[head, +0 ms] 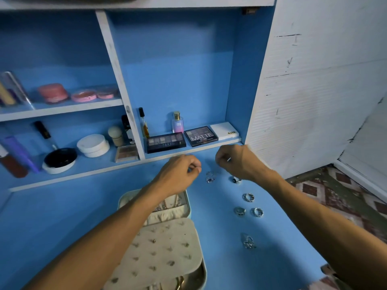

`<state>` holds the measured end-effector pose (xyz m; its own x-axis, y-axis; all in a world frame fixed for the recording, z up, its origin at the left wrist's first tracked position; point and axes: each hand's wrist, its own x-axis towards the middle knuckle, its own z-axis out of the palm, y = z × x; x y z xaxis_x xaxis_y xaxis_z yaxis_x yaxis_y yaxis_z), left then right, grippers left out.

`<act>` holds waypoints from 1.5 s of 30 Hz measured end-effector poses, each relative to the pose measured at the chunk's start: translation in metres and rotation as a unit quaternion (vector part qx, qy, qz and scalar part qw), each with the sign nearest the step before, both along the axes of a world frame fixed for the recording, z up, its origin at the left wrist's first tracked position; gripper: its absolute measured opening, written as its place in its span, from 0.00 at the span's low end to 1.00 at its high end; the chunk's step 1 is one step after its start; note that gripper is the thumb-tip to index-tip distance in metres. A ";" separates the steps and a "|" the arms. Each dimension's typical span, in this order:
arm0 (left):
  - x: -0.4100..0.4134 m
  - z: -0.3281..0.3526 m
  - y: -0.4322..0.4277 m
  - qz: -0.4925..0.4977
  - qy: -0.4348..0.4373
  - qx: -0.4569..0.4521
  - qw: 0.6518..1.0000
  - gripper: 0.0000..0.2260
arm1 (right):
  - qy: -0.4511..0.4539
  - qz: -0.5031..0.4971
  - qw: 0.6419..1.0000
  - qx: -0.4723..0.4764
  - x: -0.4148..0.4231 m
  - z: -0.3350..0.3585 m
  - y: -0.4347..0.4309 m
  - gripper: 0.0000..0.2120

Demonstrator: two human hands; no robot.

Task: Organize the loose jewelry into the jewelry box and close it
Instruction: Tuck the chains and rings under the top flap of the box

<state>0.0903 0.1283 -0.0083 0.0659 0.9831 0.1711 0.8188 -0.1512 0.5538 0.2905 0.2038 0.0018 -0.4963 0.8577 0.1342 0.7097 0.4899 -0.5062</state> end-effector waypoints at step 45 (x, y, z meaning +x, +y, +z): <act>-0.033 0.085 -0.061 0.022 -0.448 -0.019 0.894 0.09 | 0.283 0.067 0.911 -0.294 -0.045 0.058 -0.046 0.12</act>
<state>0.0573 0.0675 0.0763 -0.1197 0.9876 0.1019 0.0490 -0.0966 0.9941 0.2450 0.1579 0.0602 -0.5954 0.8010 -0.0621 0.2078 0.0788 -0.9750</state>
